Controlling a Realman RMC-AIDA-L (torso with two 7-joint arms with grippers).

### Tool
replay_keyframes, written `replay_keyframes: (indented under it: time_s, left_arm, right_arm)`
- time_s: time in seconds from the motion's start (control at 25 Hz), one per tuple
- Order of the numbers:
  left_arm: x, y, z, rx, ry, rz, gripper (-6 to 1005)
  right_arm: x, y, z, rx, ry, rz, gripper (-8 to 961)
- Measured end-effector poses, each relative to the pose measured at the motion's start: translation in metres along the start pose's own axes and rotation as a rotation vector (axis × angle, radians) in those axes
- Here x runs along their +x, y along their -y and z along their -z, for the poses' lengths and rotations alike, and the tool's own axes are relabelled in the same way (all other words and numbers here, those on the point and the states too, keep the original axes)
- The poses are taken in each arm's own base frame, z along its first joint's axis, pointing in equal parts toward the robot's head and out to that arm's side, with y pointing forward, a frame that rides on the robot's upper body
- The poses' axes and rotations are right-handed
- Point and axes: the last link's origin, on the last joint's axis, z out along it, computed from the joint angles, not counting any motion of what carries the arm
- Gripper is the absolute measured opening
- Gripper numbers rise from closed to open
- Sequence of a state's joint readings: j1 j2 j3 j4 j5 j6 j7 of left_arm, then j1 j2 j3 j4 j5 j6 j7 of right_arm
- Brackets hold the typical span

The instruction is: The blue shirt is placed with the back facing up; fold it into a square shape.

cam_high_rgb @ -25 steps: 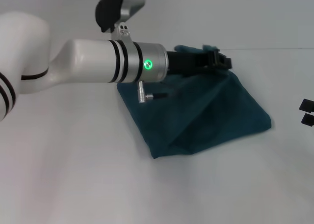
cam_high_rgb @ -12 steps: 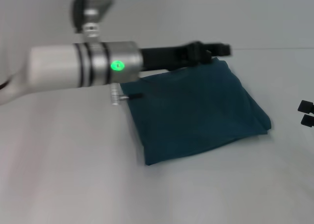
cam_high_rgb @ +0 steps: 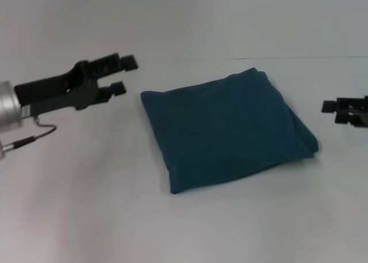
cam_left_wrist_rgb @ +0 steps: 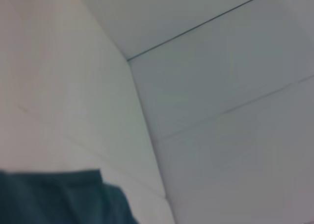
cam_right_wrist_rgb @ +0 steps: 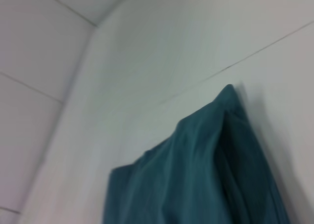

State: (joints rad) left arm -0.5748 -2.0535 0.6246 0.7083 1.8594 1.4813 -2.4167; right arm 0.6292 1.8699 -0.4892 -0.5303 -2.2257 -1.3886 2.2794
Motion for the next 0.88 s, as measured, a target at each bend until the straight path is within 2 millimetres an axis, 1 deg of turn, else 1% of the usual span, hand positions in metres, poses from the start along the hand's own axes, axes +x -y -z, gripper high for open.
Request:
replay_keyframes:
  time_s: [0.04, 0.16, 0.28, 0.36, 0.48, 0.6, 0.88]
  left_arm:
    - [-0.003, 0.002, 0.005, 0.008, 0.013, 0.003, 883]
    - [-0.013, 0.009, 0.016, 0.039, 0.055, 0.004, 880]
    - [-0.015, 0.012, 0.02, 0.045, 0.046, 0.012, 876]
    - [-0.016, 0.015, 0.023, 0.052, 0.032, 0.019, 876]
    - [-0.016, 0.016, 0.024, 0.059, 0.024, 0.02, 876]
    - [-0.013, 0.017, 0.022, 0.07, 0.014, 0.016, 877]
    - [-0.011, 0.02, 0.019, 0.091, 0.001, 0.012, 877]
  right_arm:
    - [-0.007, -0.004, -0.006, 0.027, -0.016, 0.031, 700]
    - [-0.029, -0.019, -0.025, 0.091, -0.054, 0.118, 700]
    - [-0.044, -0.031, -0.039, 0.157, -0.085, 0.175, 700]
    - [-0.049, -0.037, -0.049, 0.199, -0.107, 0.197, 700]
    - [-0.049, -0.043, -0.063, 0.244, -0.137, 0.202, 700]
    - [-0.043, -0.043, -0.078, 0.28, -0.143, 0.18, 700]
    - [-0.032, -0.045, -0.094, 0.28, -0.123, 0.17, 700]
